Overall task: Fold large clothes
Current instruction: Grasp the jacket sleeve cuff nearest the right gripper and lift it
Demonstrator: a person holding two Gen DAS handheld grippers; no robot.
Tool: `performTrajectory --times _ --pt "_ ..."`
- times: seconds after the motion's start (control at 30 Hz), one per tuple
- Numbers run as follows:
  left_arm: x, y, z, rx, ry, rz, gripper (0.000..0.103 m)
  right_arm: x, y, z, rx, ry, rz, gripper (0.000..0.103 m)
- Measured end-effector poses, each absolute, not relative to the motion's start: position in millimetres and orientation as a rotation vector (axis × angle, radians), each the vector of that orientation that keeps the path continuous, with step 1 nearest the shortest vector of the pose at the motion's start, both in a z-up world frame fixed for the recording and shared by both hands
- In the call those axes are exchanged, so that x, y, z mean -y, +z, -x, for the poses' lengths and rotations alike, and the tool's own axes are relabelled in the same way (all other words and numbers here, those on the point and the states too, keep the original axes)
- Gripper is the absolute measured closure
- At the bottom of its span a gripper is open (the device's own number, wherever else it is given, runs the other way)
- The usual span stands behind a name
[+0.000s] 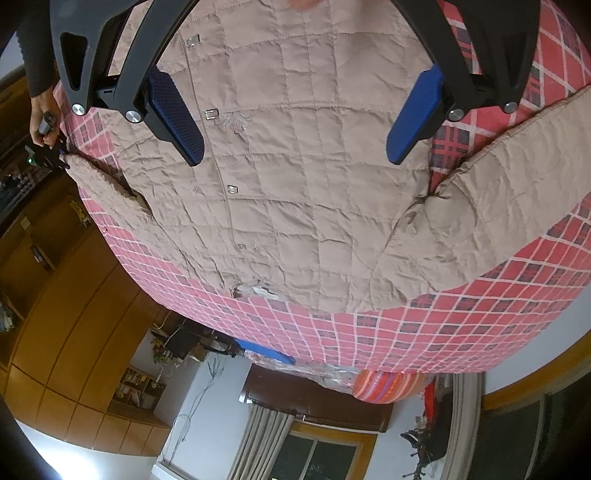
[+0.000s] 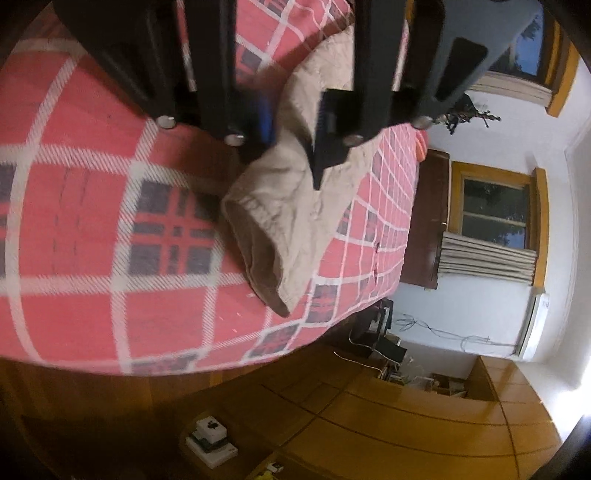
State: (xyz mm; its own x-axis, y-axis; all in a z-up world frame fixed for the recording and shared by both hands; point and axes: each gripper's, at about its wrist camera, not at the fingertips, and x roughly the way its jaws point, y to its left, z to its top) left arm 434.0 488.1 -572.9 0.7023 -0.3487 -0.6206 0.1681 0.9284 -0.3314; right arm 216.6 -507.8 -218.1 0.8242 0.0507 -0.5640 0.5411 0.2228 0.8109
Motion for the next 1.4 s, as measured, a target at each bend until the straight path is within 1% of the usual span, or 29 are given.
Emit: performTrajectory --times 0.03,0.13,0.3,0.5,0.6,0.8,0.9,1.1,1.23,1.4 --pt "-487.5 -574.0 -434.3 -0.749 -0.291 0.252 0.004 506.4 -212.3 -217.8 -0.538 -0.360 -1.303 0.093" --pt "-488.8 -575.1 -431.8 -0.756 -0.309 0.251 0.004 494.9 -177.0 -222.9 -0.520 -0.333 -1.223 0.095" --pt "-492.1 -565.1 -422.4 -0.724 -0.322 0.249 0.004 462.4 -99.2 -239.2 -0.474 -0.273 -1.037 0.096" --pt "-493.1 -547.5 -407.0 -0.681 -0.334 0.236 0.004 416.1 -27.5 -259.9 -0.441 -0.182 -0.879 0.096" --pt "-494.0 -543.0 -404.4 -0.678 -0.347 0.237 0.004 384.2 -0.9 -269.5 -0.435 -0.127 -0.808 0.096" --pt "-493.2 -530.8 -399.2 -0.658 -0.363 0.223 0.004 307.7 34.2 -283.0 -0.440 -0.026 -0.667 0.096" --pt "-491.8 -523.9 -397.0 -0.643 -0.366 0.212 0.004 267.5 39.5 -288.3 -0.456 0.033 -0.601 0.095" --pt "-492.7 -515.3 -397.3 -0.629 -0.380 0.221 0.004 178.1 31.0 -307.7 -0.506 0.128 -0.434 0.095" --pt "-492.9 -514.0 -401.9 -0.631 -0.396 0.236 0.004 120.5 11.9 -320.0 -0.561 0.179 -0.316 0.092" --pt "-490.2 -513.9 -418.5 -0.655 -0.435 0.280 0.004 56.4 -36.4 -337.9 -0.672 0.225 -0.196 0.092"
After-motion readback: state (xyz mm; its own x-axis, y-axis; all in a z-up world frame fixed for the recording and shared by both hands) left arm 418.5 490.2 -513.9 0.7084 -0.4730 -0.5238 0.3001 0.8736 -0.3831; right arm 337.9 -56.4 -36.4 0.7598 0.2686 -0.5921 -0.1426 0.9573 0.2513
